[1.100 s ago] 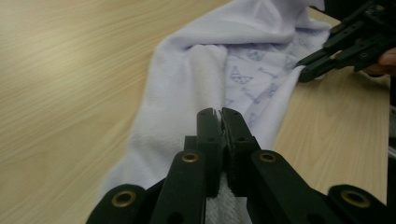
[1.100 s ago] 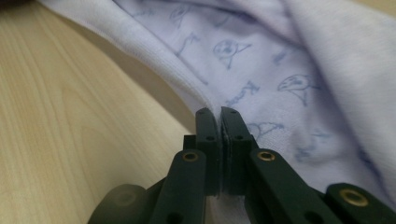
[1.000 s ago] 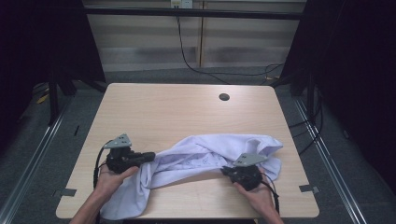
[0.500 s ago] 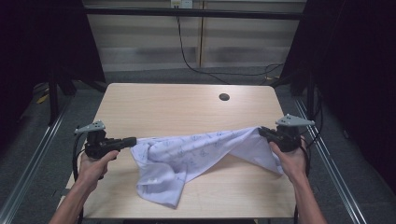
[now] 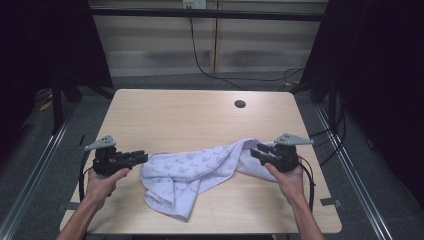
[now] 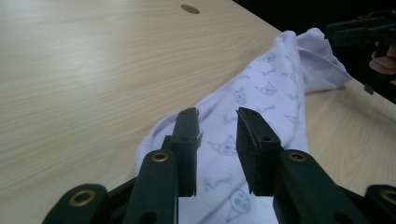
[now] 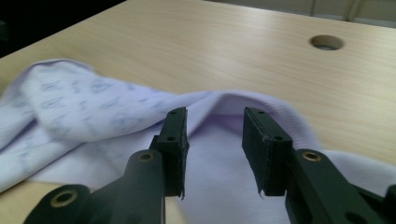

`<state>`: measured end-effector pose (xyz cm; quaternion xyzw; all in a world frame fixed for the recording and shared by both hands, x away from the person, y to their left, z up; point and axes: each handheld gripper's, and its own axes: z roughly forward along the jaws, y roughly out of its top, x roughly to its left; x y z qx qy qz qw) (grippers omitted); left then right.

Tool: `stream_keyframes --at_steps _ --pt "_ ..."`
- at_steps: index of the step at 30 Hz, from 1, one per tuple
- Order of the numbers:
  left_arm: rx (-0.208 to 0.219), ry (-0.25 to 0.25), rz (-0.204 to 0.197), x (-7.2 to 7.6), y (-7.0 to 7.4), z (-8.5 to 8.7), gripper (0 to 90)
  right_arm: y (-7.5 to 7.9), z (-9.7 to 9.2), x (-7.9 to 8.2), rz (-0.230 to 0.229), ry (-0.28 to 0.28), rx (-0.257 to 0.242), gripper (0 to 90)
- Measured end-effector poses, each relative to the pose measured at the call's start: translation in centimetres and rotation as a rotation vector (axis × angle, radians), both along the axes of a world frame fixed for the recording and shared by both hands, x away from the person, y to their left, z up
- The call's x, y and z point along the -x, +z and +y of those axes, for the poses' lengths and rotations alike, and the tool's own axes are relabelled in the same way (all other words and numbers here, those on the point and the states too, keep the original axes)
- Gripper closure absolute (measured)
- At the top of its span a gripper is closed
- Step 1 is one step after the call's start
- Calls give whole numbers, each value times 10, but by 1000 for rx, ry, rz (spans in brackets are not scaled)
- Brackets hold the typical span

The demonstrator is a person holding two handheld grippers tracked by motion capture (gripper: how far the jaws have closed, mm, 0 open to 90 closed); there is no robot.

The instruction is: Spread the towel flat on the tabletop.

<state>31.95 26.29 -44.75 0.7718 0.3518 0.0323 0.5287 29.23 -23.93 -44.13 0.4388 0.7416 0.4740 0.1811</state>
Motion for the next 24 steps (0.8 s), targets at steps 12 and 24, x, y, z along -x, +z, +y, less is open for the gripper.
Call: stream_keyframes --at_steps 12,24 --pt "-141 -191 44 36 -30 -50 618 -36 73 24 100 286 -40 658" --pt "-282 -246 15 47 -50 -77 448 -67 141 21 149 425 64 658"
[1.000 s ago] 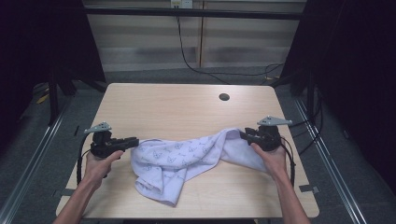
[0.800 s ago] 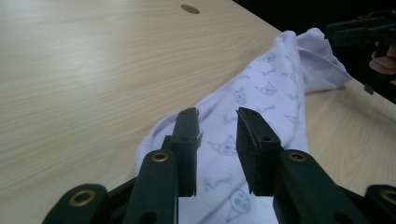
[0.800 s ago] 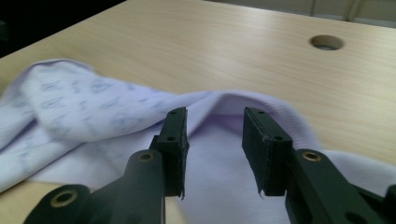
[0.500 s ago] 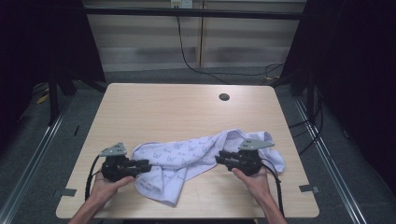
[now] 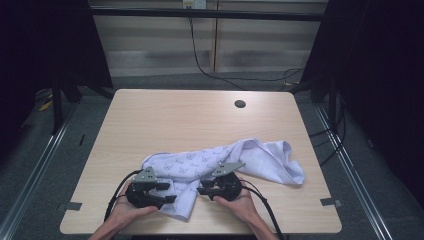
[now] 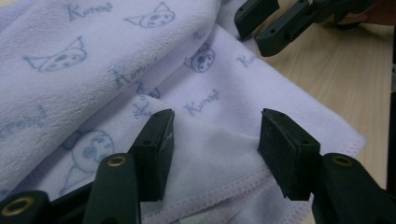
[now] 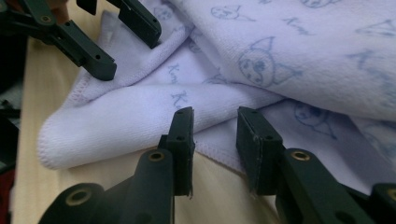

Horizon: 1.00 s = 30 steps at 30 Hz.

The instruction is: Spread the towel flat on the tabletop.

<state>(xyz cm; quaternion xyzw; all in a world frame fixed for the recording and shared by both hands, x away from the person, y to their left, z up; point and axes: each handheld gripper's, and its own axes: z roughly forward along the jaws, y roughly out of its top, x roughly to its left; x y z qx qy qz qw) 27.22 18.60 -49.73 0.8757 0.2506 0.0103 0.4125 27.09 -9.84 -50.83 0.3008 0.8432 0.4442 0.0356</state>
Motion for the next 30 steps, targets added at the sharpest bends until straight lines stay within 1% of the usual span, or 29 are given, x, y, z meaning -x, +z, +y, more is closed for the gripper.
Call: stream_keyframes --at_steps 1,2,3,4,5,6,7,8,10,11,12,14,15,16,18,19,20,21,23,24,25,26,27,28,29,30 --pt "-19 1 -17 1 0 -1 485 0 5 0 -23 -10 41 641" --pt "-42 10 -46 1 0 -2 485 0 5 0 -23 -10 41 641" --pt "-73 20 -95 1 0 -2 656 0 8 -1 -39 -18 60 662" --pt "-70 34 -94 0 1 -1 744 0 9 -1 -51 -18 75 704" --pt "-70 34 -94 0 1 -1 840 0 9 -1 -68 -29 90 784" --pt "-54 54 -78 -4 2 4 872 0 8 -1 -68 -42 92 839" --pt "-41 67 -74 -6 2 7 883 0 6 -2 -66 -41 90 886" --pt "-13 78 -58 -8 4 11 887 0 4 -1 -68 -45 92 894" --pt "71 102 -39 -11 12 23 888 2 0 2 -71 -42 110 900" --pt "111 111 -47 -13 17 30 888 3 -4 4 -70 -45 110 900" --pt "145 135 -55 -14 23 37 888 5 -10 5 -63 -55 101 900" --pt "185 174 -75 -16 33 51 889 12 -26 7 -56 -80 75 900" --pt "210 200 -83 -17 37 57 889 18 -35 9 -63 -99 71 900" --pt "227 216 -87 -18 40 64 889 23 -46 12 -72 -110 68 900" --pt "254 247 -96 -20 45 75 890 33 -67 20 -87 -150 46 900" --pt "276 252 -90 -21 46 79 890 38 -79 24 -90 -174 33 900" --pt "283 261 -94 -21 48 83 891 43 -91 28 -98 -194 20 900" --pt "286 267 -95 -20 49 85 891 48 -102 32 -109 -210 19 900" --pt "310 261 -81 -20 49 88 891 59 -121 36 -130 -248 13 900" --pt "308 264 -82 -19 50 90 891 66 -130 37 -137 -262 16 900" --pt "326 259 -67 -18 50 93 891 72 -137 38 -156 -276 -1 900" --pt "320 262 -66 -17 49 95 891 79 -143 39 -171 -290 -28 900" --pt "299 262 -67 -16 47 96 891 86 -147 39 -187 -295 -42 900" --pt "290 259 -58 -16 45 96 891 92 -148 39 -206 -307 -46 900" --pt "290 259 -58 -16 45 96 891 96 -148 37 -219 -311 -56 900" --pt "277 266 -50 -16 41 96 891 96 -148 37 -219 -311 -56 900"
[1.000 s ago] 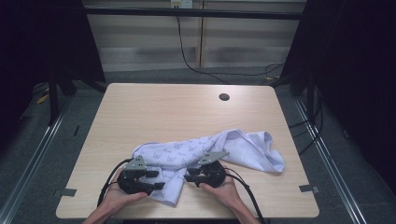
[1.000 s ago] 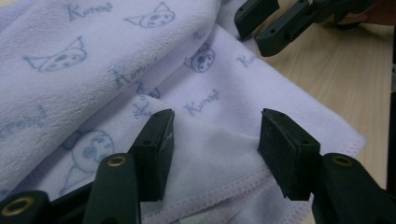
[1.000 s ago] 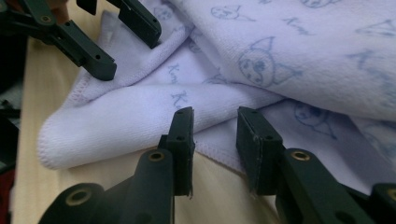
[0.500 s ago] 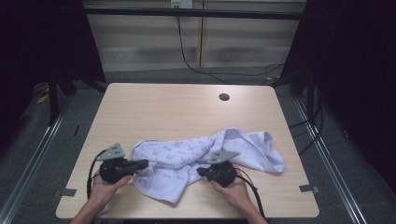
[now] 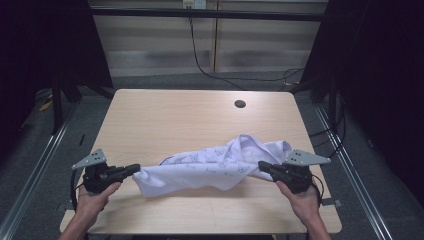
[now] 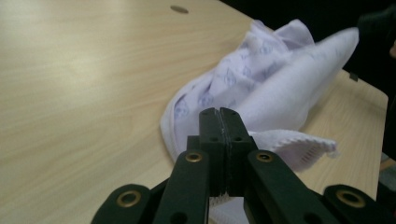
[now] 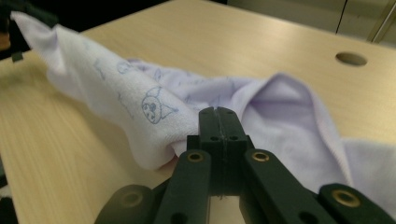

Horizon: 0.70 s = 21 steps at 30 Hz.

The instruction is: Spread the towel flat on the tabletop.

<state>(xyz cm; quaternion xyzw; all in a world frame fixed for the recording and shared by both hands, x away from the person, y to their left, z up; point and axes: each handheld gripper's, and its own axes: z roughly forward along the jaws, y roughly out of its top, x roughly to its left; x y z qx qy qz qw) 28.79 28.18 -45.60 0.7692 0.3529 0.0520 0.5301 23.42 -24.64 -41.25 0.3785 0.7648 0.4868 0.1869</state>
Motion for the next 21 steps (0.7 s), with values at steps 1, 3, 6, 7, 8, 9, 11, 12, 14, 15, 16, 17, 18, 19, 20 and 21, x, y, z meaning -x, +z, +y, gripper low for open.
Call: stream_keyframes --at_steps 1,3,6,7,8,9,11,12,14,15,16,17,18,19,20,21 --pt "-51 12 16 -3 -8 -4 888 1 6 -9 2 7 5 898" --pt "-143 36 37 -9 -19 -10 887 -7 16 -21 16 22 8 884" --pt "-211 73 90 -22 -34 -10 885 -23 29 -37 48 24 9 814" --pt "-217 81 100 -25 -37 -8 885 -27 34 -38 54 23 4 809" --pt "-209 75 114 -26 -40 -7 884 -30 39 -37 59 48 0 801" --pt "-211 73 115 -26 -41 -5 883 -32 44 -33 60 71 0 800" --pt "-203 77 114 -25 -40 -2 881 -37 54 -24 73 128 6 817" --pt "-181 77 114 -24 -40 -1 881 -41 58 -20 93 159 15 807" --pt "-163 75 107 -23 -38 0 880 -52 65 -16 109 165 57 771" --pt "-137 72 106 -21 -37 1 879 -55 67 -14 106 165 50 768" --pt "-115 61 103 -20 -36 1 879 -56 67 -11 112 174 15 754" --pt "-115 55 93 -18 -34 1 877 -57 68 -9 110 177 4 746" --pt "-102 48 88 -17 -33 2 877 -55 68 -5 100 177 10 748" --pt "-82 38 84 -16 -32 2 877 -52 69 -3 93 197 6 763" --pt "-75 35 77 -14 -30 2 877 -51 68 -1 91 208 0 766" --pt "-80 31 71 -13 -29 2 877 -50 68 1 92 197 -5 767"
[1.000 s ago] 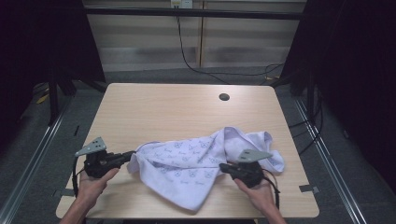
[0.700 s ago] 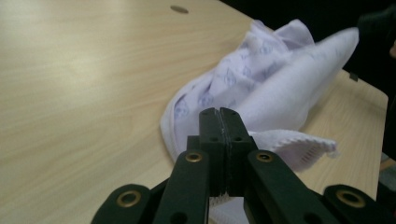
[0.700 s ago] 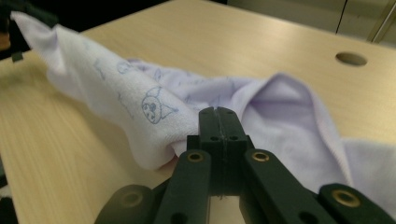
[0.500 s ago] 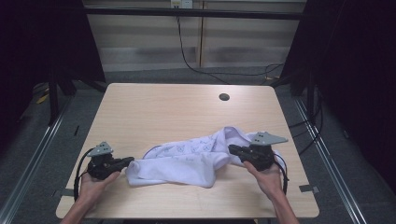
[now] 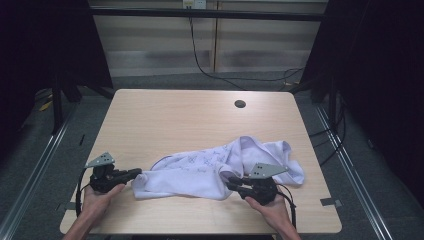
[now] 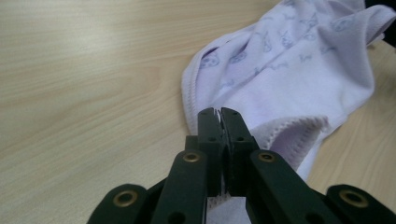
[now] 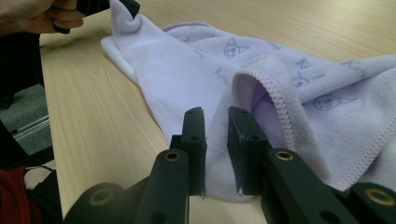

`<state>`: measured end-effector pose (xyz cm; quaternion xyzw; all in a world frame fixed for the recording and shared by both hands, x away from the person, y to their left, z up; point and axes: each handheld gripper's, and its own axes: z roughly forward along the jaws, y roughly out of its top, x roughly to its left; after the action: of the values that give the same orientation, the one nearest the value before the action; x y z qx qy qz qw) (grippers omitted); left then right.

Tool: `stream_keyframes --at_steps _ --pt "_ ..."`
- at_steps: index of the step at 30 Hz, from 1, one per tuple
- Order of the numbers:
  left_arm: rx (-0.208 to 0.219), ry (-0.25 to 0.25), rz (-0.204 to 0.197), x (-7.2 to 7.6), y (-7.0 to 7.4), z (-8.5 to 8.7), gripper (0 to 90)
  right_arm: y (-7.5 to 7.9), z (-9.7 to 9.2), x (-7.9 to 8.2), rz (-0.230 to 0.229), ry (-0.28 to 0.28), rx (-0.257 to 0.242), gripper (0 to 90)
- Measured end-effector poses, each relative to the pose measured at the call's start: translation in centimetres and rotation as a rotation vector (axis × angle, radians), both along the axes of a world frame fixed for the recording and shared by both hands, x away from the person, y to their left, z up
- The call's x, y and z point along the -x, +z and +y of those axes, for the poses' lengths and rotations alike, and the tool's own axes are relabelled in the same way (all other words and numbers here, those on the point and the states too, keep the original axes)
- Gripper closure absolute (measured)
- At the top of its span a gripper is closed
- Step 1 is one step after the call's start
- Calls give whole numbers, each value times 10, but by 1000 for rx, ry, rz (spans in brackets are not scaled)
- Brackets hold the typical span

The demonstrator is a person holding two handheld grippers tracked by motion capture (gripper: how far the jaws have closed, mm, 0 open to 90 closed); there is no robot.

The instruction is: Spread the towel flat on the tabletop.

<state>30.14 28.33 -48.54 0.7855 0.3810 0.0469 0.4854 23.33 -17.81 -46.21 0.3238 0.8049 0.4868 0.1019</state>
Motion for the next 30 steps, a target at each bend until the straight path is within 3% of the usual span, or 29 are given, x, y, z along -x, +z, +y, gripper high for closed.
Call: stream_keyframes --at_steps 1,3,6,8,9,11,12,15,18,22,25,26,27,29,30 --pt "12 -7 1 1 1 0 879 -1 -1 0 4 7 -8 768" --pt "16 -16 -5 1 1 -1 879 -7 1 -6 31 8 39 724" --pt "35 -28 1 0 -1 -2 879 -21 4 -26 74 -1 29 641" --pt "33 -47 -7 2 -1 -6 880 -28 8 -37 80 -12 52 598" --pt "31 -58 -8 3 -1 -7 881 -32 10 -40 93 -16 48 642" --pt "28 -74 -10 6 1 -9 882 -34 13 -38 98 3 55 814" --pt "33 -75 -15 8 3 -10 883 -32 12 -34 102 5 46 884" --pt "53 -94 -29 19 9 -8 884 -18 0 -11 79 -4 22 891" --pt "80 -110 -42 33 16 -4 885 -5 -25 20 65 -31 -29 894" --pt "136 -152 -54 54 23 3 884 4 -57 64 73 -74 -56 893" --pt "148 -189 -36 64 22 2 878 5 -67 94 89 -78 -61 887" --pt "147 -209 -33 68 22 0 878 5 -67 94 89 -78 -61 887" --pt "125 -217 -38 72 23 -4 811 5 -68 103 83 -85 -37 819" --pt "149 -233 -46 68 27 -3 767 8 -70 102 67 -108 -42 746" --pt "146 -217 -55 64 31 -3 739 9 -71 98 54 -114 -37 736"
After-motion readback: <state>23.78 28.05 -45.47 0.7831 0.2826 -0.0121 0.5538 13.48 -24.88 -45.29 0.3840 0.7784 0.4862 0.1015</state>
